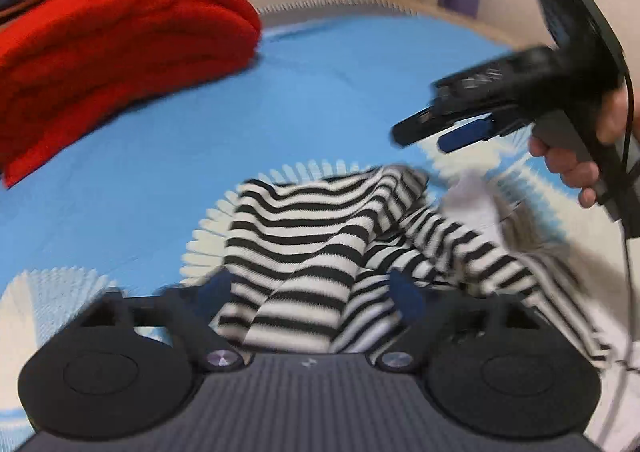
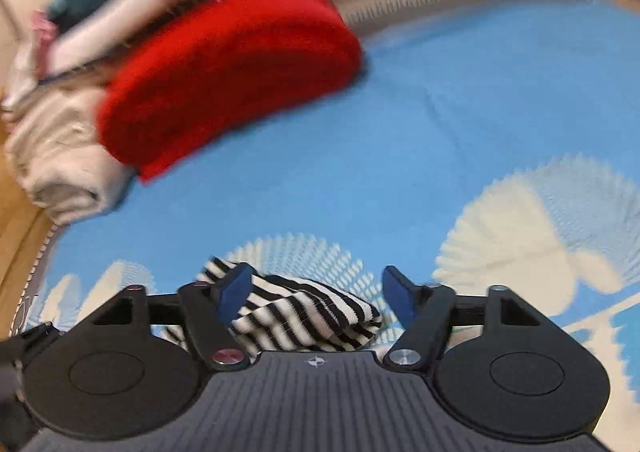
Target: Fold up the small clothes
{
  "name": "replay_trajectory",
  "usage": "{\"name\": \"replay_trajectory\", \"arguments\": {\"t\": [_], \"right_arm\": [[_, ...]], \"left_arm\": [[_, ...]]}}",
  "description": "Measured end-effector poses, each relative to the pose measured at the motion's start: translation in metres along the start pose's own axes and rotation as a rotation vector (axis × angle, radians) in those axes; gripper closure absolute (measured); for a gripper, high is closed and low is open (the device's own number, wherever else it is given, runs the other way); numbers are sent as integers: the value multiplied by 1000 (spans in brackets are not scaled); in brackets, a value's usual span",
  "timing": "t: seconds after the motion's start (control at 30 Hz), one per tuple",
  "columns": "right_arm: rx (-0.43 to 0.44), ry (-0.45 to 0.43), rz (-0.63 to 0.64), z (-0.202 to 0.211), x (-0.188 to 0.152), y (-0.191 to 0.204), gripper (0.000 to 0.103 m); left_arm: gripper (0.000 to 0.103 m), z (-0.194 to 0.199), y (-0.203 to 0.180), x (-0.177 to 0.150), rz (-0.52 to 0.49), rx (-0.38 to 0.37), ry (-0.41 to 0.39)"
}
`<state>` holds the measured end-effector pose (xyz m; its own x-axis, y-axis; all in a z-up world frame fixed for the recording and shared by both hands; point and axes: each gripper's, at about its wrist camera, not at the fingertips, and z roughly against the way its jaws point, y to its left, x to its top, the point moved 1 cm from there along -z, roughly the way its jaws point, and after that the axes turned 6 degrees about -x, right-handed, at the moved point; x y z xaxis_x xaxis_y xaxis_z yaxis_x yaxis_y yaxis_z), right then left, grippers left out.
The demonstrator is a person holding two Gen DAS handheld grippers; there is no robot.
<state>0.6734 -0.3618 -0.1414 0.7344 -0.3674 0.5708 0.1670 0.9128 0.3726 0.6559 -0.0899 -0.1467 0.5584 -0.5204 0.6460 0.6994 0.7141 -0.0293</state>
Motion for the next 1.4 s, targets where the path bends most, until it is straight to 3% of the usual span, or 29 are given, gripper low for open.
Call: {"name": "replay_trajectory", "arguments": {"t": [0.03, 0.07, 0.1, 0.13, 0.17, 0.2, 0.23, 0.3, 0.4, 0.47, 0.5, 0.53, 0.57, 0.6, 0.67, 0.73, 0.8, 0.87, 0.97, 1.1, 1.2, 1.3, 1.4], "right_arm": [[-18, 62, -11, -18, 0, 3, 26], [-34, 113, -13, -30, -4, 6, 26], [-39, 150, -5, -41, -7, 9, 37], [-39, 169, 17, -46, -14, 14, 57], [-46, 171, 84, -51, -18, 25, 98], [-70, 157, 150, -51, -19, 41, 99], [-112, 103, 183, -45, -18, 55, 99], [-114, -62, 213, -17, -7, 78, 99], [-55, -343, 256, 62, 11, 118, 99], [0, -493, 302, 120, 5, 137, 99], [39, -559, 339, 153, -7, 143, 99], [76, -605, 378, 189, -24, 144, 99], [106, -620, 404, 215, -45, 143, 99], [138, -604, 421, 239, -73, 139, 99], [174, -499, 461, 263, -134, 127, 97], [193, -302, 529, 259, -211, 114, 91], [180, -32, 587, 236, -280, 105, 53], [65, 117, 585, 218, -331, 94, 53], [7, 124, 426, 223, -344, 83, 52], [15, 12, 137, 248, -300, 69, 46], [24, -101, -49, 242, -281, 59, 46], [-16, -183, -23, 217, -286, 59, 49], [-82, -114, 139, 184, -298, 64, 50]], "left_arm": [[82, -16, -2, 3, -21, 1, 36], [94, -27, 2, 5, -13, 20, 69], [98, -33, 7, 8, 2, 30, 78], [99, -35, 12, 13, 26, 59, 58], [99, -33, 16, 18, 53, 79, 33], [99, -24, 24, 26, 90, 94, -5], [99, -14, 31, 33, 118, 117, -48], [99, 24, 43, 51, 196, 157, -219], [97, 93, 46, 53, 291, 98, -442], [90, 135, 33, 36, 285, 51, -520], [69, 153, 24, 19, 271, 27, -525], [38, 165, 15, 3, 264, 23, -511], [23, 177, 4, -22, 264, 30, -485], [10, 186, -7, -52, 261, 42, -439], [10, 193, -25, -106, 248, 41, -341], [8, 194, -33, -160, 285, 64, -212], [8, 192, -33, -205, 366, 124, -89], [8, 198, -36, -226, 432, 167, -52], [8, 218, -43, -227, 539, 179, -126], [8, 229, -63, -205, 660, 144, -241], [8, 237, -83, -183, 601, 114, -271], [8, 220, -100, -188, 489, 140, -289], [8, 192, -102, -190, 470, 80, -226]]}}
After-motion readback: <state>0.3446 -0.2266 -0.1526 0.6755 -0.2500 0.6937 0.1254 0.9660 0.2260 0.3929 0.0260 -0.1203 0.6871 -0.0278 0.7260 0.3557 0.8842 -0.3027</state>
